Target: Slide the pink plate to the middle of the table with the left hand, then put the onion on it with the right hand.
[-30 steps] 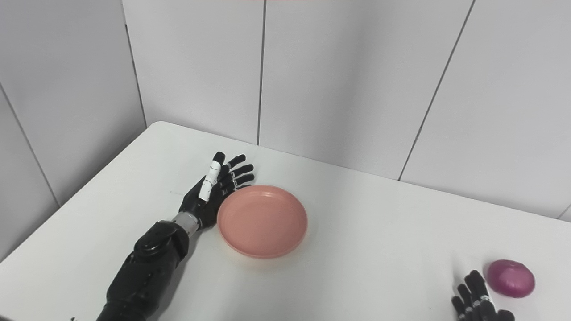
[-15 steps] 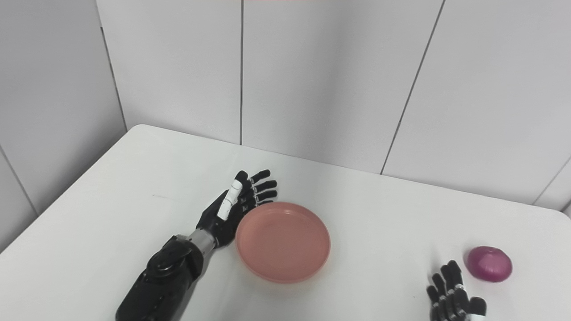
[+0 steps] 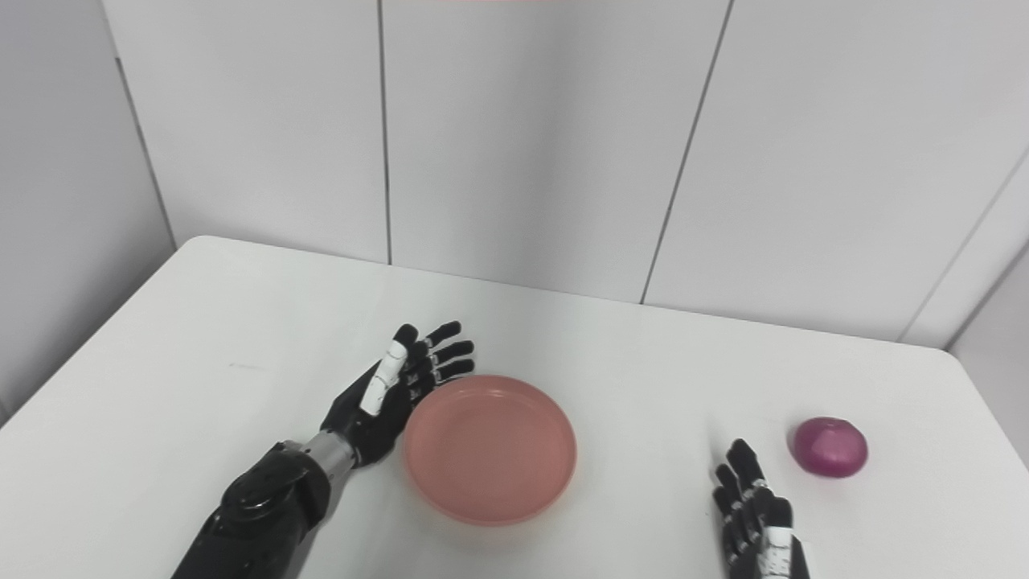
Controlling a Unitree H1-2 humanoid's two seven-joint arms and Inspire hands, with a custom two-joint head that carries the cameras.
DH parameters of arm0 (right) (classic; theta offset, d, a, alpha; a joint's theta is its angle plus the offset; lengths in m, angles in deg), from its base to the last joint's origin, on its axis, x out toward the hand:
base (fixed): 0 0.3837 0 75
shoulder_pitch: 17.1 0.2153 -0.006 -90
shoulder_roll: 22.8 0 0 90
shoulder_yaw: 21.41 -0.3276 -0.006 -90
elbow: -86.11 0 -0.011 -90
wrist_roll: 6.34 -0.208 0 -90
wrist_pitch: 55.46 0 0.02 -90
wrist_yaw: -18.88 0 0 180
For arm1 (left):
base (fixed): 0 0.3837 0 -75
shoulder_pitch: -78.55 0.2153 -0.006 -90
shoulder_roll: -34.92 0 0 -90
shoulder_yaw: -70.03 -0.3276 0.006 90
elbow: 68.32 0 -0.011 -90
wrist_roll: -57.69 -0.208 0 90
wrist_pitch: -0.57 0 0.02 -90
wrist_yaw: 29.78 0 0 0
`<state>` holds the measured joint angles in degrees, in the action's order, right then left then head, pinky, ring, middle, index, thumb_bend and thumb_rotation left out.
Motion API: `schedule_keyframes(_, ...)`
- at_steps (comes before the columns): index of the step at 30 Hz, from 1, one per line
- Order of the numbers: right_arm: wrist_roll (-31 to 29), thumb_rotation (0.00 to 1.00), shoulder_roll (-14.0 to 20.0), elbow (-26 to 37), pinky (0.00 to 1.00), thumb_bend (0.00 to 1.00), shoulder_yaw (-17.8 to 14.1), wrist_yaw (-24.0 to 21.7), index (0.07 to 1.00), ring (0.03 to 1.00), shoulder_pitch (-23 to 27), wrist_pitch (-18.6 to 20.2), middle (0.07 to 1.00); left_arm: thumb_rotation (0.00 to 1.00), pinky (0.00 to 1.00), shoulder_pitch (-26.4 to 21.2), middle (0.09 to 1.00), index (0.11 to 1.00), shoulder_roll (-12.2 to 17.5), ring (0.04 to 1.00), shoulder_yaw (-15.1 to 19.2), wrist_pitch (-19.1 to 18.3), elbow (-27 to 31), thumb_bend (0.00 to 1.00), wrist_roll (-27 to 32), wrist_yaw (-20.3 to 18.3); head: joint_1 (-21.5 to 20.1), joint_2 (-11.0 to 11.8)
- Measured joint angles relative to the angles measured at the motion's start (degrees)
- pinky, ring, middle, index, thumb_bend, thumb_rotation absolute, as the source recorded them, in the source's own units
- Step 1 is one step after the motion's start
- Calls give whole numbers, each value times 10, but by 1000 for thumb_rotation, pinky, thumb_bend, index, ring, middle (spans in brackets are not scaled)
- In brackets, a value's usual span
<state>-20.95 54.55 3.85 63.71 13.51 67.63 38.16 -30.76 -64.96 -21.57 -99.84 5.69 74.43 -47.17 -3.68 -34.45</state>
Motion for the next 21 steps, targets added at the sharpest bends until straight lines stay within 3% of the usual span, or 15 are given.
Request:
schedule_keyframes(13, 32, 999, -27, -5, 976, 856, 27, 14, 940, 973, 10, 0, 961, 893, 928, 3, 918, 931, 13, 911, 2, -17, 7, 818, 7, -28, -73, -4)
schedule_keyframes(21, 80, 923, -31, -15, 927, 909, 46, 25, 931, 944, 19, -7, 942, 891, 931, 1, 921, 928, 14, 915, 10, -20, 3, 789, 20, -33, -99, 1)
